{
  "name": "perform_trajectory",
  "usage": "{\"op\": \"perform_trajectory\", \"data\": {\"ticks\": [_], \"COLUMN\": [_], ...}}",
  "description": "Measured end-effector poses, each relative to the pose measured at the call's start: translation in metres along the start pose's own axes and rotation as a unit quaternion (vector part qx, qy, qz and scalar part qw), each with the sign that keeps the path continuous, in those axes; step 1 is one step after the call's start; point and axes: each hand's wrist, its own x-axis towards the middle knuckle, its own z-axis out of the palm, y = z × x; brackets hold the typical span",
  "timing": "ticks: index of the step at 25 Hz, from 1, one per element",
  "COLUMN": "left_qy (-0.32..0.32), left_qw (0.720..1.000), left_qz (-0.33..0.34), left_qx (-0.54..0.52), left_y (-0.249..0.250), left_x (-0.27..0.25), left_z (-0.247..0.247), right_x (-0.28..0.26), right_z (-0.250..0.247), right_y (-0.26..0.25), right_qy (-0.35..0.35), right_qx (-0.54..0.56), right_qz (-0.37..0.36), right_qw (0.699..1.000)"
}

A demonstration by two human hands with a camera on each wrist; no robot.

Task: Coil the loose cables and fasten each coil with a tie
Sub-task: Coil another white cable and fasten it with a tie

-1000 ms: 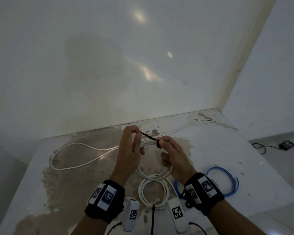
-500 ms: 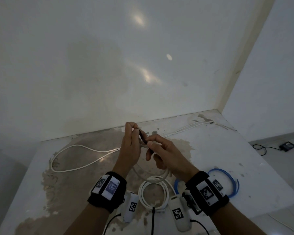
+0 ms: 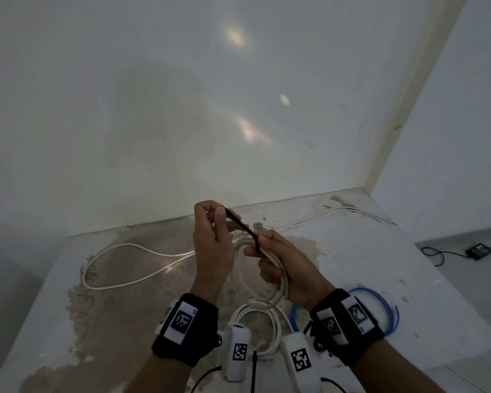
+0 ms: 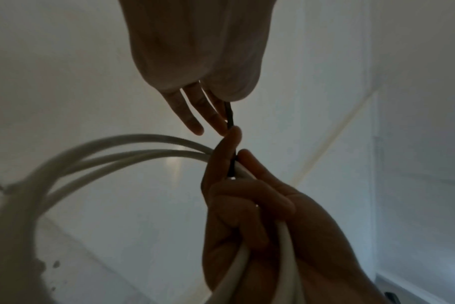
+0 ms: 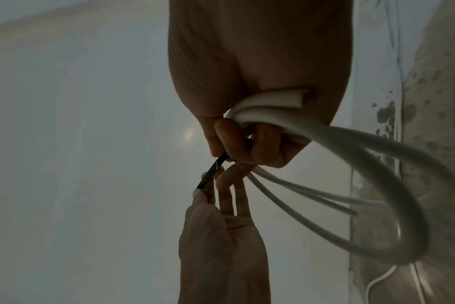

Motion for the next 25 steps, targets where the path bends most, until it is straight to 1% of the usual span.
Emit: {"op": "perform_trajectory", "data": {"ticks": [2, 3, 4, 5, 6, 8, 9, 10, 11, 12, 13, 14, 15, 18, 21, 23, 25], "left_qy": [0.008, -0.004, -0.030, -0.062, -0.085, -0.079, -0.076, -0.095, -0.141, -0.197, -0.248, -0.283, -0.298, -0.286, -0.281, -0.274, -0.278], "left_qw": [1.000, 1.000, 0.999, 0.997, 0.994, 0.982, 0.974, 0.964, 0.952, 0.941, 0.931, 0.926, 0.926, 0.942, 0.948, 0.948, 0.942], "left_qz": [-0.015, -0.023, -0.033, -0.047, -0.072, -0.163, -0.208, -0.238, -0.252, -0.249, -0.231, -0.203, -0.174, -0.113, -0.063, -0.040, -0.056], "left_qx": [-0.014, -0.020, -0.015, 0.001, 0.021, 0.046, 0.056, 0.073, 0.096, 0.119, 0.136, 0.147, 0.152, 0.138, 0.137, 0.156, 0.181], "left_y": [0.001, 0.001, -0.001, -0.002, -0.006, -0.010, -0.011, -0.011, -0.011, -0.011, -0.010, -0.009, -0.008, -0.006, -0.004, -0.002, -0.003], "left_x": [0.000, 0.000, 0.003, 0.005, 0.008, 0.006, 0.004, -0.001, -0.006, -0.011, -0.016, -0.019, -0.020, -0.017, -0.021, -0.027, -0.030], "left_z": [-0.003, -0.007, -0.013, -0.020, -0.027, -0.038, -0.040, -0.040, -0.039, -0.037, -0.036, -0.036, -0.038, -0.041, -0.043, -0.047, -0.056], "right_x": [0.001, 0.001, 0.000, -0.001, -0.001, -0.001, 0.000, 0.001, 0.002, 0.003, 0.003, 0.003, 0.004, 0.002, 0.002, 0.003, 0.003], "right_z": [0.002, 0.002, 0.002, 0.000, -0.004, -0.012, -0.016, -0.018, -0.019, -0.020, -0.021, -0.022, -0.024, -0.029, -0.028, -0.026, -0.027], "right_y": [0.001, 0.001, 0.000, 0.001, 0.000, 0.000, 0.001, 0.003, 0.005, 0.007, 0.009, 0.010, 0.012, 0.013, 0.013, 0.013, 0.017], "right_qy": [-0.008, 0.001, 0.015, 0.028, 0.038, 0.044, 0.049, 0.051, 0.051, 0.046, 0.039, 0.031, 0.024, 0.007, -0.019, -0.037, -0.038], "right_qx": [0.002, -0.033, -0.091, -0.159, -0.232, -0.367, -0.417, -0.450, -0.466, -0.475, -0.481, -0.486, -0.489, -0.482, -0.475, -0.480, -0.504], "right_qz": [-0.003, -0.024, -0.060, -0.104, -0.152, -0.228, -0.250, -0.258, -0.260, -0.261, -0.263, -0.265, -0.262, -0.232, -0.218, -0.228, -0.242], "right_qw": [1.000, 0.999, 0.994, 0.981, 0.960, 0.901, 0.873, 0.854, 0.844, 0.839, 0.836, 0.833, 0.832, 0.845, 0.853, 0.846, 0.828]}}
